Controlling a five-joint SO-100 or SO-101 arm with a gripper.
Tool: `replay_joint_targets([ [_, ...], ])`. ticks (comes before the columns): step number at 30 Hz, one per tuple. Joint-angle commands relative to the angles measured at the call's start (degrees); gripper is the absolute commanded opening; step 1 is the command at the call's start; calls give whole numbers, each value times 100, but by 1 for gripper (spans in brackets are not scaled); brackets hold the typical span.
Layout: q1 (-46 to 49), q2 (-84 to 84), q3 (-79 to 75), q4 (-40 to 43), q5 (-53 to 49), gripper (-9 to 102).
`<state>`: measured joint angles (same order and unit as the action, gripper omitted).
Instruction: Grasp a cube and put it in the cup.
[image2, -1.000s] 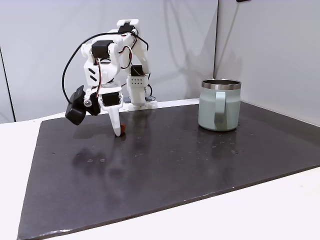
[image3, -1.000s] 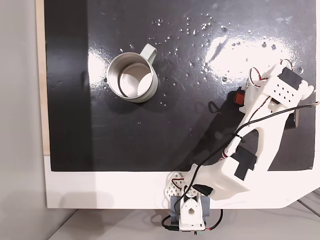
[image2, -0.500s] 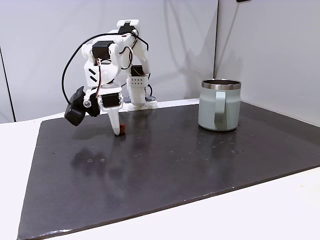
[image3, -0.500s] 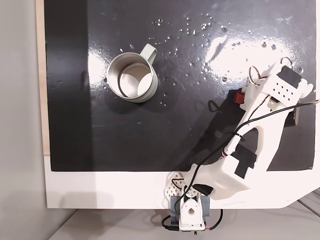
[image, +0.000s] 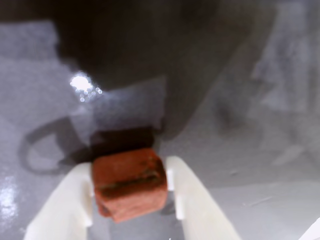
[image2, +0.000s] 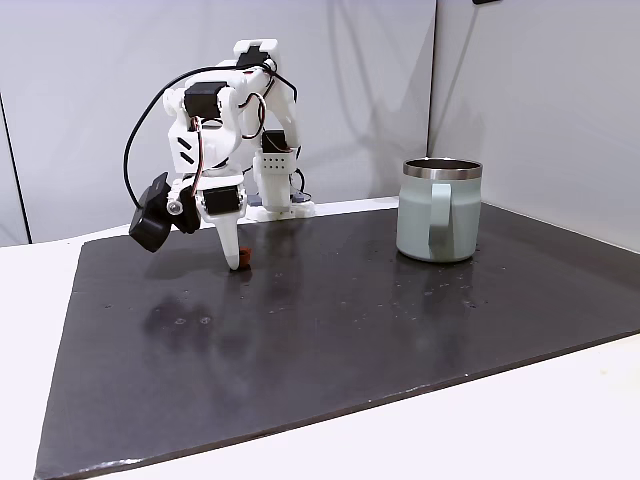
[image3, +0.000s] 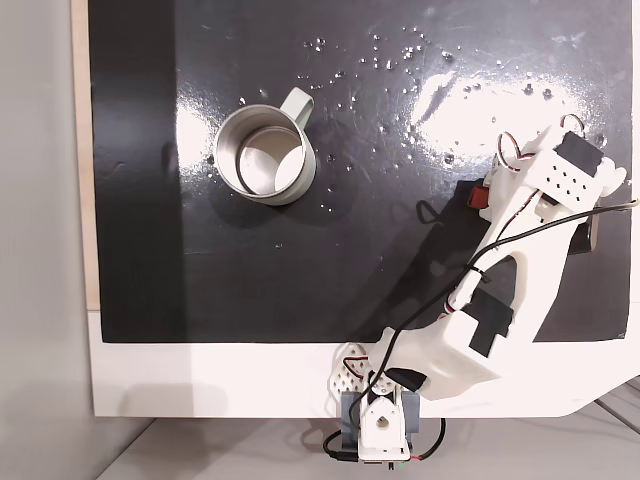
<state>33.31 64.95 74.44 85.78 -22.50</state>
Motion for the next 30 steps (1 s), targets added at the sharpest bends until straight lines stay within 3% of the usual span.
replay_joint_targets([
  [1,-62,229,-475,176,79,7],
  [13,-343,633,-1283,1046,325,7],
  [30,-905,2900,-1336,1521,536,7],
])
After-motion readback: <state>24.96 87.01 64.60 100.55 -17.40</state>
